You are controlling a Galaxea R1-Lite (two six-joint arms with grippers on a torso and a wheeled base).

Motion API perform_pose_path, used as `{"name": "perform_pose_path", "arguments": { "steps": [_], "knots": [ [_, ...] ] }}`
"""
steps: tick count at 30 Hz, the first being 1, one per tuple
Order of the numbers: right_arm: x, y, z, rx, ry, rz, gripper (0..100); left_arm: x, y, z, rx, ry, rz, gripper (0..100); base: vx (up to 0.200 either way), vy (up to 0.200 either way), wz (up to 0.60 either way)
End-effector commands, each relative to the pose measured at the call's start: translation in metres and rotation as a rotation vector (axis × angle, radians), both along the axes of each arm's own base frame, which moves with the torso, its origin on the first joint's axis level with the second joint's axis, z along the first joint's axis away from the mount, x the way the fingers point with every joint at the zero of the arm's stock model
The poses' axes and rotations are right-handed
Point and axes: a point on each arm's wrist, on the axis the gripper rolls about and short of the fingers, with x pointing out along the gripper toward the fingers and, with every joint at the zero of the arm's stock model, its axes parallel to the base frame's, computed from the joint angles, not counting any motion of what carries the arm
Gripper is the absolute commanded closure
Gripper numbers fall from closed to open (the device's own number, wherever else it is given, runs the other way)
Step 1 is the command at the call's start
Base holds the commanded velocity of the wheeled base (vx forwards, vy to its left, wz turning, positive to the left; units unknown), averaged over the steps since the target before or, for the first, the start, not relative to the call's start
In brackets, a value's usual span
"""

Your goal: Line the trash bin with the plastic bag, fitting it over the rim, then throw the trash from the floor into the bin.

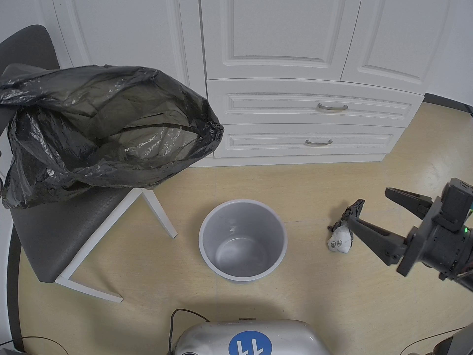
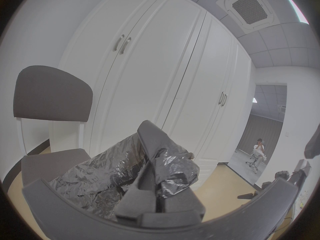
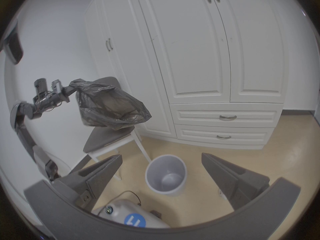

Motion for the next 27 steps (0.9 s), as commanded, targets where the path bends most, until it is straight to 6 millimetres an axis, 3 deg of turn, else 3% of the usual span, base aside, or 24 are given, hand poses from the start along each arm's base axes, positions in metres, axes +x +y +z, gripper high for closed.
{"name": "perform_pose_path", "arguments": {
  "steps": [1, 4, 8, 10, 13, 16, 23, 25, 27],
  "knots": [
    [0.019, 0.045, -0.027, 0.016, 0.069, -0.031, 0, -0.02, 0.009, 0.013, -0.039, -0.076, -0.02, 100, 0.0, 0.0, 0.0],
    [0.022, 0.056, -0.034, 0.034, 0.062, -0.051, 0, -0.02, 0.009, 0.013, -0.031, -0.08, -0.019, 100, 0.0, 0.0, 0.0],
    [0.024, 0.072, -0.028, 0.071, 0.018, -0.022, 0, -0.021, 0.009, 0.013, -0.008, -0.09, -0.014, 100, 0.0, 0.0, 0.0],
    [0.035, 0.09, -0.021, 0.071, -0.011, -0.014, 0, -0.021, 0.007, 0.011, -0.004, -0.083, -0.033, 100, 0.0, 0.0, 0.0],
    [0.035, 0.099, -0.025, 0.094, 0.009, -0.001, 0, -0.019, 0.005, 0.006, 0.026, -0.068, -0.039, 100, 0.0, 0.0, 0.0],
    [0.026, 0.105, -0.032, 0.087, 0.026, 0.025, 0, -0.019, 0.003, 0.004, 0.042, -0.071, -0.044, 100, 0.0, 0.0, 0.0],
    [-0.012, 0.116, -0.017, 0.188, -0.025, 0.118, 0, -0.02, 0.0, 0.002, 0.07, -0.073, -0.078, 100, 0.0, 0.0, 0.0],
    [-0.036, 0.131, -0.014, 0.226, -0.062, 0.105, 0, -0.023, 0.002, 0.001, 0.094, -0.087, -0.066, 100, 0.0, 0.0, 0.0],
    [-0.035, 0.136, -0.016, 0.232, -0.078, 0.098, 0, -0.026, 0.004, 0.0, 0.11, -0.102, -0.057, 100, 0.0, 0.0, 0.0]
  ]
}}
